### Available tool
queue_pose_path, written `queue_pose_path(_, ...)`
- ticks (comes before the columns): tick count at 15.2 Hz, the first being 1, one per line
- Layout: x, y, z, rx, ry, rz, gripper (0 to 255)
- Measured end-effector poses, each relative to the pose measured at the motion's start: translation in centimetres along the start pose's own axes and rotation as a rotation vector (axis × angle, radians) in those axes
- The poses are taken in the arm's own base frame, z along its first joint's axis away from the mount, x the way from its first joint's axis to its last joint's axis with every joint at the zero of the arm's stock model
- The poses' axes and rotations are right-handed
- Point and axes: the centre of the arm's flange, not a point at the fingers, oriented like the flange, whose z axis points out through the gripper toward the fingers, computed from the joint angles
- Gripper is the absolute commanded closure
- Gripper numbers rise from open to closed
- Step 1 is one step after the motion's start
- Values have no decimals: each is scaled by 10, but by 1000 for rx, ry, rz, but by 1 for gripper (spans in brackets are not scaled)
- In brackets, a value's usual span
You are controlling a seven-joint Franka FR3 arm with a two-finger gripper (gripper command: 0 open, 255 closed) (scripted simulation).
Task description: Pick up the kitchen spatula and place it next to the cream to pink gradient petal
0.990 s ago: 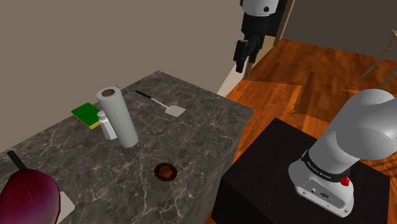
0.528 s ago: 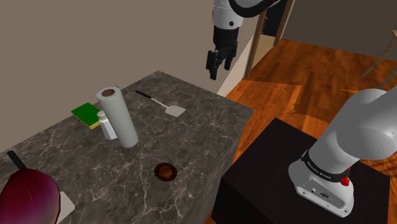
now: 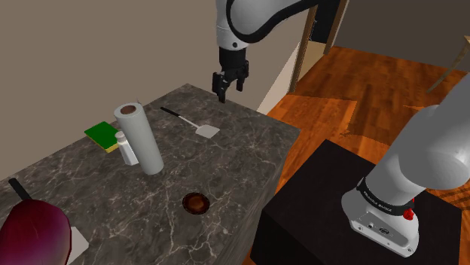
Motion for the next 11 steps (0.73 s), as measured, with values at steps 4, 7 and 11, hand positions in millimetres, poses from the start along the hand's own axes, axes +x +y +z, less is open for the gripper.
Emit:
queue_pose_path(4,38,-24,24,4,10,-11,0)
queue_pose_path(7,69,-42,37,6,17,-19,0)
queue_pose_path(11,109,-68,60,10,25,-31,0)
